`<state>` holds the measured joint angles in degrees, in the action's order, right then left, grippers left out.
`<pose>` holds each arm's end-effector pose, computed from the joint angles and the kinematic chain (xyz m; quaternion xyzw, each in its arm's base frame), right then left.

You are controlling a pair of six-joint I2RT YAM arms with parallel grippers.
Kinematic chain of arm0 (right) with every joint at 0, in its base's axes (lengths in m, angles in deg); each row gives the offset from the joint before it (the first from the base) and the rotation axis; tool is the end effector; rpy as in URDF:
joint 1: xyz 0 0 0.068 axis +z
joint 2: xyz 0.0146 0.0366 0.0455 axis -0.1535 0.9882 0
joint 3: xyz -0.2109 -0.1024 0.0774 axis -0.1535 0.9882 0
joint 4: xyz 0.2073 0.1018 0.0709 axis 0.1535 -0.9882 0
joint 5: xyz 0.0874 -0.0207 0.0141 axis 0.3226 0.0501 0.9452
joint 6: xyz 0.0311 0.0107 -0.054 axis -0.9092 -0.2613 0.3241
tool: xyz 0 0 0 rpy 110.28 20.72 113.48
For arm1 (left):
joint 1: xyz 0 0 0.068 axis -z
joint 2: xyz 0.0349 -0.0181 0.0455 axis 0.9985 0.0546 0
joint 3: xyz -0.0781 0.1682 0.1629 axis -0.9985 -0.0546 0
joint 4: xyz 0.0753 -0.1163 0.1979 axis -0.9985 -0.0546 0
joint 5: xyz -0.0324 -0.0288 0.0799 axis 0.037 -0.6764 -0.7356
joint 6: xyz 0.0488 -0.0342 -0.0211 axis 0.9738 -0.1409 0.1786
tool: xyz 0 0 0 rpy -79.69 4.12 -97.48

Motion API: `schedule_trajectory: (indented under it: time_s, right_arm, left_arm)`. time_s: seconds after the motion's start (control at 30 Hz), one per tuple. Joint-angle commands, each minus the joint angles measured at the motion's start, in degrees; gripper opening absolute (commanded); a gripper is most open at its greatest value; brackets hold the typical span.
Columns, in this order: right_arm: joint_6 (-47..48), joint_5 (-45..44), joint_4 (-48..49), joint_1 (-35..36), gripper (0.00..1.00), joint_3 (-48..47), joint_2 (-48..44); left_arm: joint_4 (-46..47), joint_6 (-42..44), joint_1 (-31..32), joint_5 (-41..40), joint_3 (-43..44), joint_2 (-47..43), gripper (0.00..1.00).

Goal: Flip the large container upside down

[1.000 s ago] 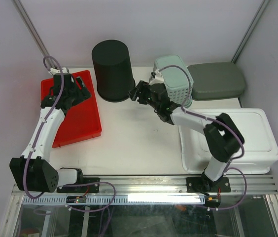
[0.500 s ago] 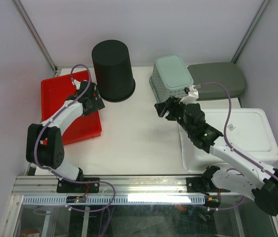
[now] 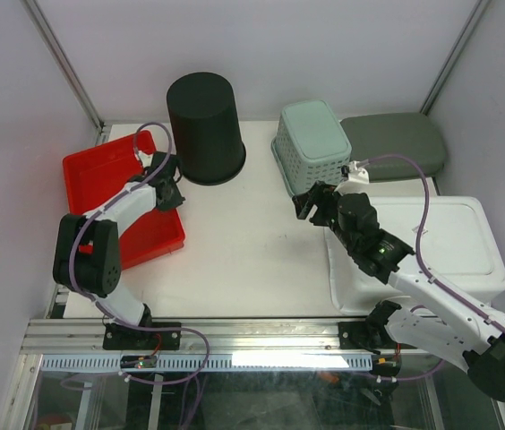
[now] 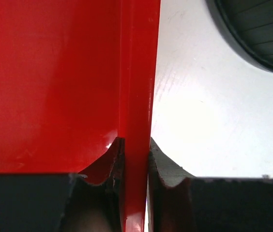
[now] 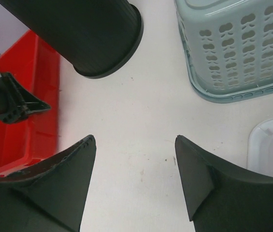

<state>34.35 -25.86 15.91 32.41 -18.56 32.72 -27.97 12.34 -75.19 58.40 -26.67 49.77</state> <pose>0.1751 0.1325 0.2789 0.0292 0.7998 0.2385 0.5500 0.3071 -0.0496 0.1735 -0.2022 0.9391 0.0383 0.2753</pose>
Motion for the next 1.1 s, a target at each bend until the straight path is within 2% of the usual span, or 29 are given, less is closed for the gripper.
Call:
schedule_trajectory:
  time_s: [0.0, 0.2, 0.37, 0.7, 0.97, 1.07]
  right_arm:
    - [3.37, -2.88, -0.12, -0.01, 0.70, -2.81, -2.14]
    - [5.77, -3.89, -0.38, -0.10, 0.71, -3.71, -4.29]
    - [6.29, -3.22, -1.25, -0.03, 0.71, -4.23, -5.74]
    - [6.67, -1.91, -3.17, -0.08, 0.71, -4.41, -8.49]
    - [7.10, -0.89, -2.91, -0.06, 0.71, -4.73, -8.47]
    - [7.07, -0.55, -3.43, -0.01, 0.71, -4.73, -8.55]
  left_arm:
    - [-0.77, -8.97, -0.60, 4.33, 0.03, -13.58, 0.00]
    - [-0.97, -19.29, -0.53, 14.64, -2.05, -26.73, 0.00]
    - [5.24, -26.70, 1.96, 22.46, -4.69, -32.79, 0.00]
    - [32.42, -37.74, 4.32, 33.07, -16.99, -44.00, 0.00]
    - [54.68, -46.47, 4.74, 37.69, -26.01, -43.95, 0.00]
    - [59.82, -48.42, 4.80, 38.05, -28.09, -43.42, 0.00]
